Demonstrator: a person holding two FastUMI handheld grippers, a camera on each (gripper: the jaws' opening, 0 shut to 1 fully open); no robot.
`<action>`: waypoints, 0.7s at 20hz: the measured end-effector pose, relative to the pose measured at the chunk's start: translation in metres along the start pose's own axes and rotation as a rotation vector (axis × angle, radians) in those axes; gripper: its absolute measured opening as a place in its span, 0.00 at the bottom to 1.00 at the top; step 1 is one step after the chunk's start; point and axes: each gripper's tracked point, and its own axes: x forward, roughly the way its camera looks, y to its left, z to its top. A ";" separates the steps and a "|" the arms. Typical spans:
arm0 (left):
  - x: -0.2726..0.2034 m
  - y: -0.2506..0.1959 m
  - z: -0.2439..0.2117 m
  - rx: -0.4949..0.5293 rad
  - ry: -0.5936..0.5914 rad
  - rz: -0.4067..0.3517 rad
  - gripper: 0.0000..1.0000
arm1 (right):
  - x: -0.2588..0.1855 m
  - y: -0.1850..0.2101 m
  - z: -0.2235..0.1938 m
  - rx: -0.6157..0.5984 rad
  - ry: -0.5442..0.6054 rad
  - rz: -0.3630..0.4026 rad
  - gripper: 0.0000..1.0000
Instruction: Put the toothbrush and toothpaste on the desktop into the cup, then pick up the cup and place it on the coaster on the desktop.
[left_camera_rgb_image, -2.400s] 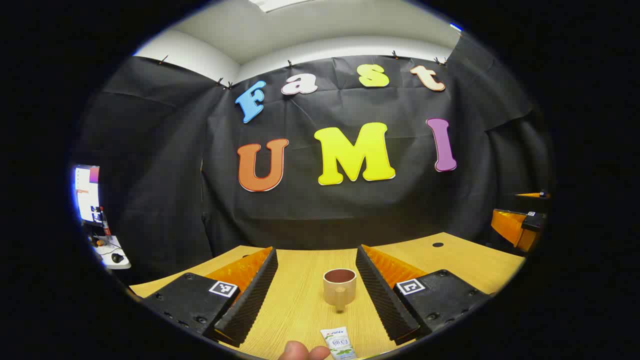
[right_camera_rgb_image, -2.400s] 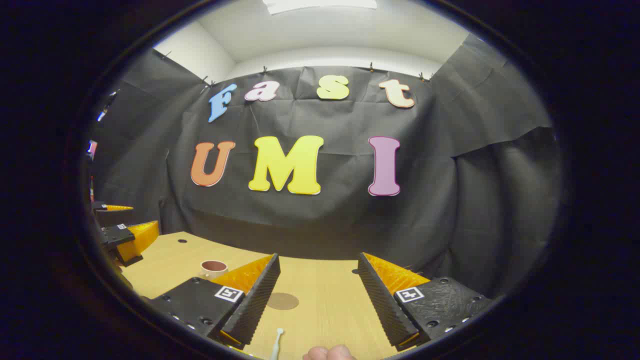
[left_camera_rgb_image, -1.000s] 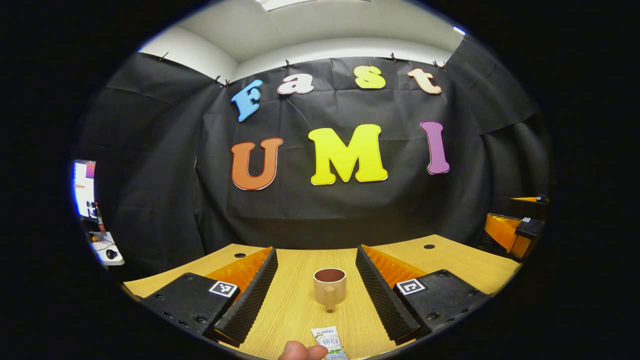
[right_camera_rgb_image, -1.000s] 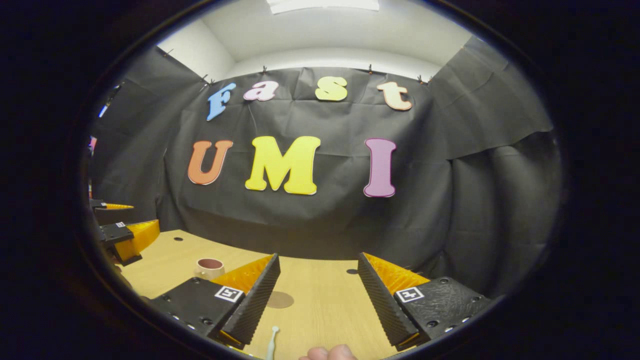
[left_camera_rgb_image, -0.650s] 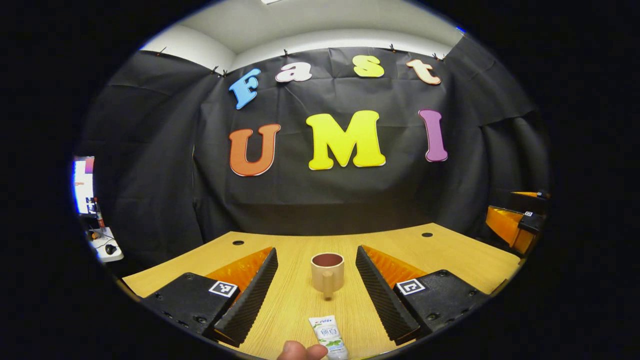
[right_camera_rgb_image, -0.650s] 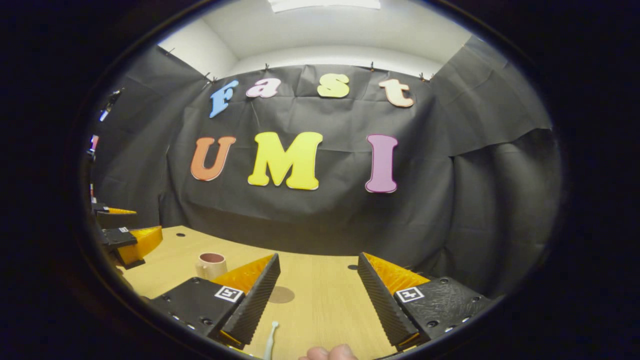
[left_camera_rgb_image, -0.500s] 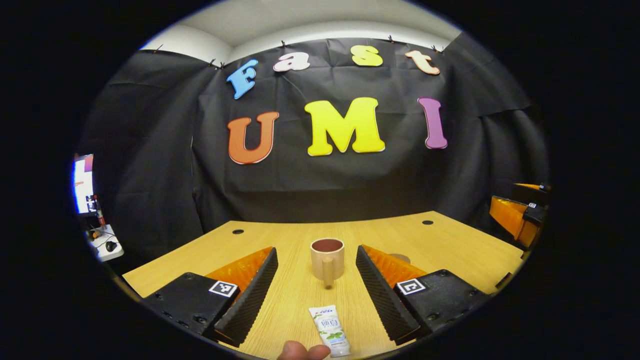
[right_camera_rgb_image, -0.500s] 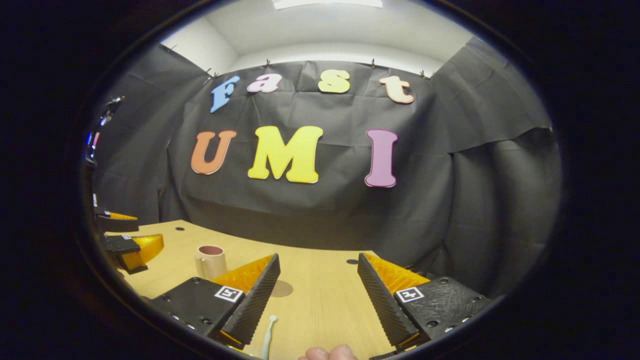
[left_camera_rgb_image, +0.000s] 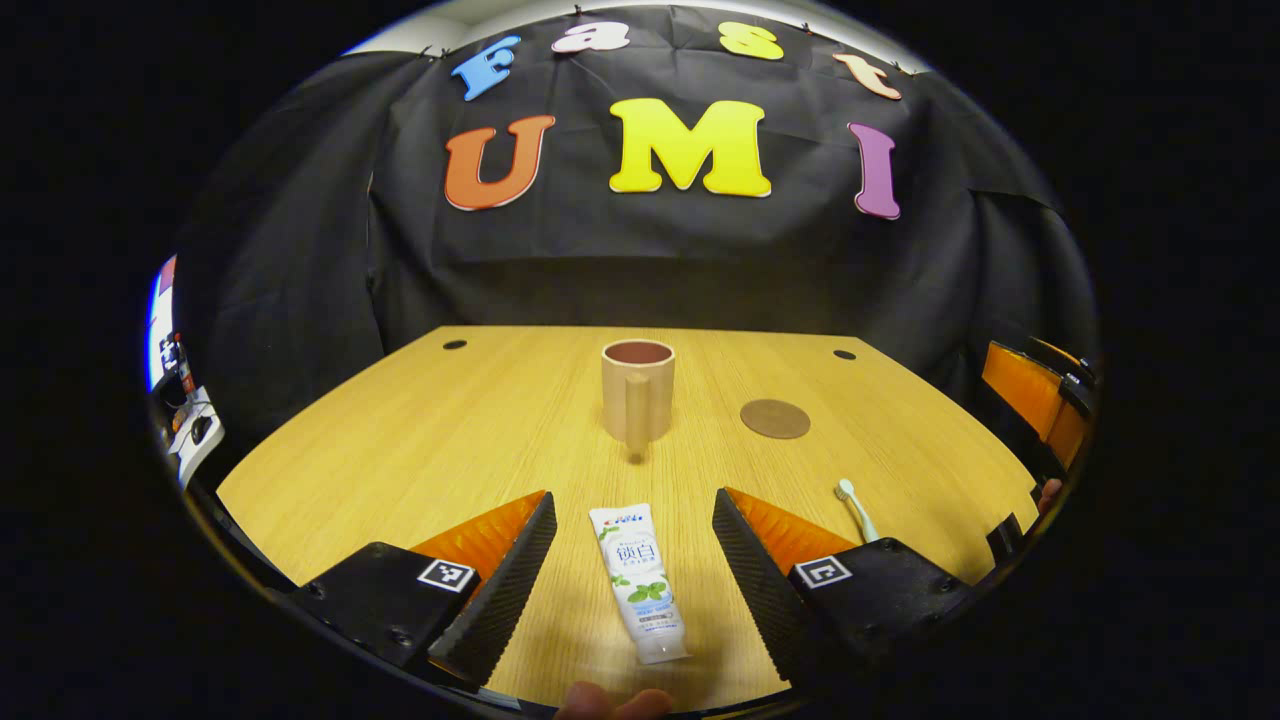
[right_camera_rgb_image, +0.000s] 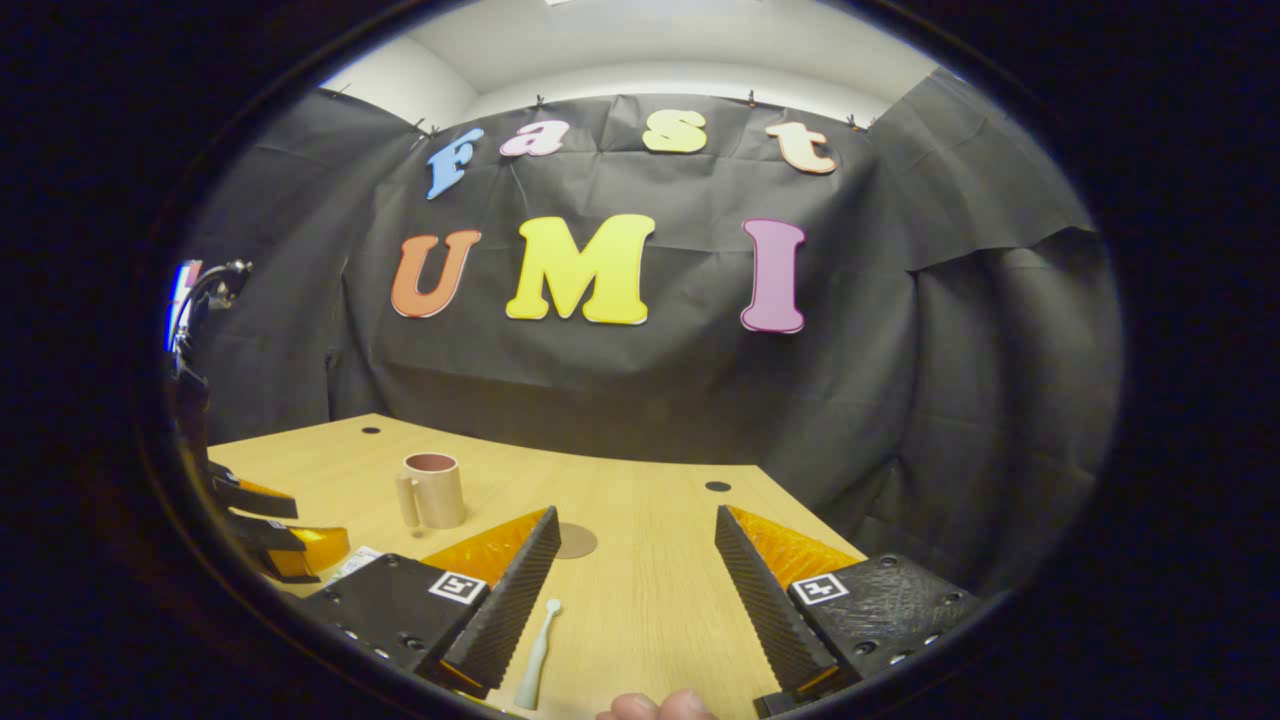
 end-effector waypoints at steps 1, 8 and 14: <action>0.003 -0.002 -0.011 -0.018 0.044 -0.014 1.00 | 0.002 0.000 -0.003 0.009 0.010 0.005 0.96; 0.013 -0.001 -0.034 -0.074 0.162 -0.008 1.00 | 0.006 -0.006 -0.016 0.035 0.053 0.001 0.96; 0.024 0.000 -0.045 -0.066 0.229 0.010 0.99 | 0.008 -0.006 -0.026 0.023 0.073 -0.003 0.95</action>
